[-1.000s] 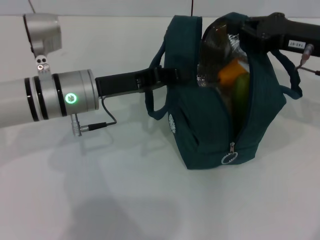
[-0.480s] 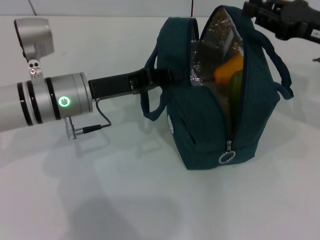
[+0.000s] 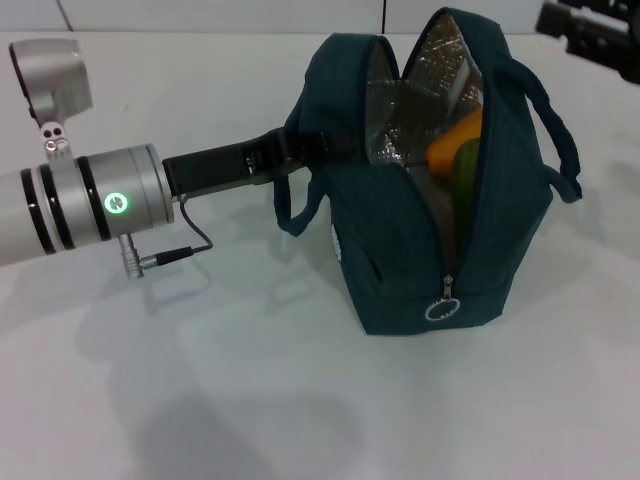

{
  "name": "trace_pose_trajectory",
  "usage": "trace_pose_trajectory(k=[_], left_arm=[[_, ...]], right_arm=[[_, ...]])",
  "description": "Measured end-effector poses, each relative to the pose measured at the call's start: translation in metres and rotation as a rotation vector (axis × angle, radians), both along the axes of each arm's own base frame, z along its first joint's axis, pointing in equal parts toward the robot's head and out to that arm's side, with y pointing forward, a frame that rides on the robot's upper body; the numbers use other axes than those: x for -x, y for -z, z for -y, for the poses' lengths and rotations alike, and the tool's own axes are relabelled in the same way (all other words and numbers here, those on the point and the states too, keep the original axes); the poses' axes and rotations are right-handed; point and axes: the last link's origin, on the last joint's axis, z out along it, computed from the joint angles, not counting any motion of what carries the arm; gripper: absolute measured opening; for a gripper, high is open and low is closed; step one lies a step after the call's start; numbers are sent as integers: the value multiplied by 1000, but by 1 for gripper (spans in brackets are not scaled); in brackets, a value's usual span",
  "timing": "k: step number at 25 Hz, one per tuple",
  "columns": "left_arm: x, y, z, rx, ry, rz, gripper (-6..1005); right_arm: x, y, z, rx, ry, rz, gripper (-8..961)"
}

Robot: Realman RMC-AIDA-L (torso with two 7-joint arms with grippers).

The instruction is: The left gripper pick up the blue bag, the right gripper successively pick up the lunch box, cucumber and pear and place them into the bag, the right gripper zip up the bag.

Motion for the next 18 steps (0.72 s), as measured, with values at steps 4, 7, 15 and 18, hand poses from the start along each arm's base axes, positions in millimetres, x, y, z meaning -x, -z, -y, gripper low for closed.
trace_pose_trajectory(k=[4, 7, 15, 18], left_arm=[[0, 0, 0, -2, -1, 1, 42], [0, -1, 0, -3, -2, 2, 42], [0, -1, -1, -7, -5, 7, 41], [0, -2, -1, -8, -5, 8, 41]], right_arm=[[-11, -3, 19, 69, -47, 33, 594], [-20, -2, 39, 140, -96, 68, 599], [-36, 12, 82, 324, -216, 154, 594], [-40, 22, 89, 382, -220, 195, 593]])
